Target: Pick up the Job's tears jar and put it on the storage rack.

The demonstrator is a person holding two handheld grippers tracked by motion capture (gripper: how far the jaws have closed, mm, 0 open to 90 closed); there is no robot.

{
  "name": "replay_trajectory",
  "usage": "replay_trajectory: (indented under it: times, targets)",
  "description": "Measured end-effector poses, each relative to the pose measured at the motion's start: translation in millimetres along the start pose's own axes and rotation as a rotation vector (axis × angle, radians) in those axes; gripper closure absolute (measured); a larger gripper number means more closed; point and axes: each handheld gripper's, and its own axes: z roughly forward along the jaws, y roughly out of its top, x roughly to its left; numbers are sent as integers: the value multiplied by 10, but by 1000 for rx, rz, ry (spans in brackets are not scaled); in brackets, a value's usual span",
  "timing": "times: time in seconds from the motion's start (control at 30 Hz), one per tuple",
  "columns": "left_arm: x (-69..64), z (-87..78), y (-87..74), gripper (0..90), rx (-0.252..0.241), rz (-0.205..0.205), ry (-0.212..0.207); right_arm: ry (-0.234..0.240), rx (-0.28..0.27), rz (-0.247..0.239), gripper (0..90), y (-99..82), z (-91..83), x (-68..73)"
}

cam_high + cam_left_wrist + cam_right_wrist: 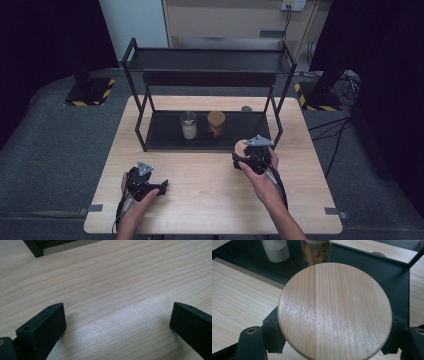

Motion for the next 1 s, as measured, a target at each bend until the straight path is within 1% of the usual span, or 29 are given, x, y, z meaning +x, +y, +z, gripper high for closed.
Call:
replay_trajectory:
  times: [0.37, 0.53, 0.57, 0.7, 1.0]
  targets:
    - [0, 0, 0, 0, 0, 0, 0, -10, -7, 11, 256, 110, 103, -64]
    - [0, 0, 0, 0, 0, 0, 0, -21, -4, 12, 256, 166, 188, -89]
    - [0, 0, 0, 0, 0, 0, 0, -21, -3, 20, 256, 175, 208, -96]
    - [0, 0, 0, 0, 0, 0, 0, -23, -1, 28, 256, 221, 271, -114]
    - [0, 0, 0, 0, 0, 0, 0, -44, -1, 21, 256, 347, 370, -192]
